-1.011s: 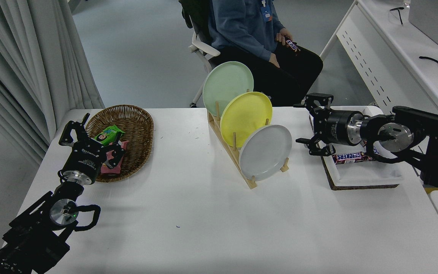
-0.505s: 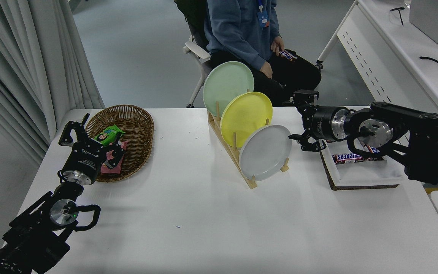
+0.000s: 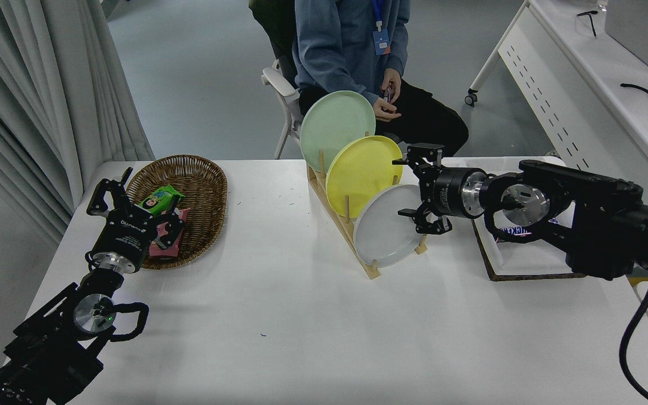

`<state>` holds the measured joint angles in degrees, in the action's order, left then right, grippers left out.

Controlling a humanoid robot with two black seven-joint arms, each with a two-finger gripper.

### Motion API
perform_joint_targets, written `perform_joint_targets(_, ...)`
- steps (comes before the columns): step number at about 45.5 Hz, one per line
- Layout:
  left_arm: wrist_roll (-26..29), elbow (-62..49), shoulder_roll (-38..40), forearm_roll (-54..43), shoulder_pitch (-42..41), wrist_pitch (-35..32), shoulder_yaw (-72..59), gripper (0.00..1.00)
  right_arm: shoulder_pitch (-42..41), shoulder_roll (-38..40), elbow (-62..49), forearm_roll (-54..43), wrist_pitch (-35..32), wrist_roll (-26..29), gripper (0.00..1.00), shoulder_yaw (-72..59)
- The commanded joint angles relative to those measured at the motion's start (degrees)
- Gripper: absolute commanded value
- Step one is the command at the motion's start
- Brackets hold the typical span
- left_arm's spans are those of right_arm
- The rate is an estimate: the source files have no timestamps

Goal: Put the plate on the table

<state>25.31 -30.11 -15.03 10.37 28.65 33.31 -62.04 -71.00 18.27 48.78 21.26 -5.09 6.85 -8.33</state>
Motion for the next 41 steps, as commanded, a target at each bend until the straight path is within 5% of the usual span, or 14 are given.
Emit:
perform_joint_targets(1, 0.0, -0.04, 0.0, 0.0, 0.0, 0.0, -0.01, 1.0, 0.42, -0.95, -0.26, 1.33, 1.84, 0.0, 0.88, 0.42)
perform_joint_targets(13, 0.0, 0.05, 0.0, 0.0, 0.0, 0.0, -0.01, 1.0, 0.25, -0.95, -0.26, 1.33, 4.65, 0.0, 0.71, 0.77)
perform_joint_targets(41, 0.0, 0.05, 0.0, 0.0, 0.0, 0.0, -0.01, 1.0, -0.19, -1.65, 0.53, 3.0, 6.41, 1.23, 0.62, 2.88)
